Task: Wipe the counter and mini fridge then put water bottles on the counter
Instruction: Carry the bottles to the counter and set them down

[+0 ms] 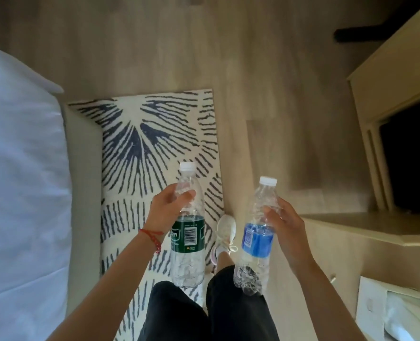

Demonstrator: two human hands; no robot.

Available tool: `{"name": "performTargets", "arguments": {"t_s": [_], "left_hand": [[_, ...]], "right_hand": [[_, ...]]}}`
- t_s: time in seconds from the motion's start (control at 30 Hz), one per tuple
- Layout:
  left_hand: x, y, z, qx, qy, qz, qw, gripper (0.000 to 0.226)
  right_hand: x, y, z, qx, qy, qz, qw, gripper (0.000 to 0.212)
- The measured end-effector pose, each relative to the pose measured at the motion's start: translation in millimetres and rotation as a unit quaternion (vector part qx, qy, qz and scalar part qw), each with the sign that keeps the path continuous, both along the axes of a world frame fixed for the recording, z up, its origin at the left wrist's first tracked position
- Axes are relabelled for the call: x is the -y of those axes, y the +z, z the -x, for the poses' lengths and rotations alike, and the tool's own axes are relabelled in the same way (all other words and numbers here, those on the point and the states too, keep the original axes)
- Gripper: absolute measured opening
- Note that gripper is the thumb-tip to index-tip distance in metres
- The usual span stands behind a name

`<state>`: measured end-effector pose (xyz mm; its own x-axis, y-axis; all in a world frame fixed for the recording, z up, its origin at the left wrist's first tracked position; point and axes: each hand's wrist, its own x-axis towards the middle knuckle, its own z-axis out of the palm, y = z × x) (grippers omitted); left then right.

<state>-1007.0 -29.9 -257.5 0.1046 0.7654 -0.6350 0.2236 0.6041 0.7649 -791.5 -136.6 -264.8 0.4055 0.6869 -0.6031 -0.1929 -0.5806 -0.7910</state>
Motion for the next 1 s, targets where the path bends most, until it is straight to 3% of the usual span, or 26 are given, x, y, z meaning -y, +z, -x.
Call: {"name": "performTargets", "arguments": {"t_s": [0.17, 0.53, 0.87, 1.0], "left_hand": [[-79.1, 3.3, -32.4, 0.007, -0.006, 0.002, 1.0, 0.013], [-233.3, -9.5, -82.0, 0.022, -0.049, -0.009, 0.999, 0.006], [-378.9, -6.9, -145.7, -0.012, -0.162, -0.017, 0.987, 0.008], [-406.3, -8.9, -185.9, -0.048, -0.233, -0.03, 0.971, 0.006]], "right_hand": [[-72.0, 2.3, -29.0, -0.005, 0.005, 0.014, 1.0, 0.043], [-214.4, -2.1, -72.1, -0.011, -0.071, 0.007, 0.997, 0.028], [-330.8, -6.3, -97.7, 0.002, -0.178, -0.007, 0.984, 0.022], [-348.4, -7.0, -130.6, 0.001, -0.207, -0.001, 0.978, 0.032]]}}
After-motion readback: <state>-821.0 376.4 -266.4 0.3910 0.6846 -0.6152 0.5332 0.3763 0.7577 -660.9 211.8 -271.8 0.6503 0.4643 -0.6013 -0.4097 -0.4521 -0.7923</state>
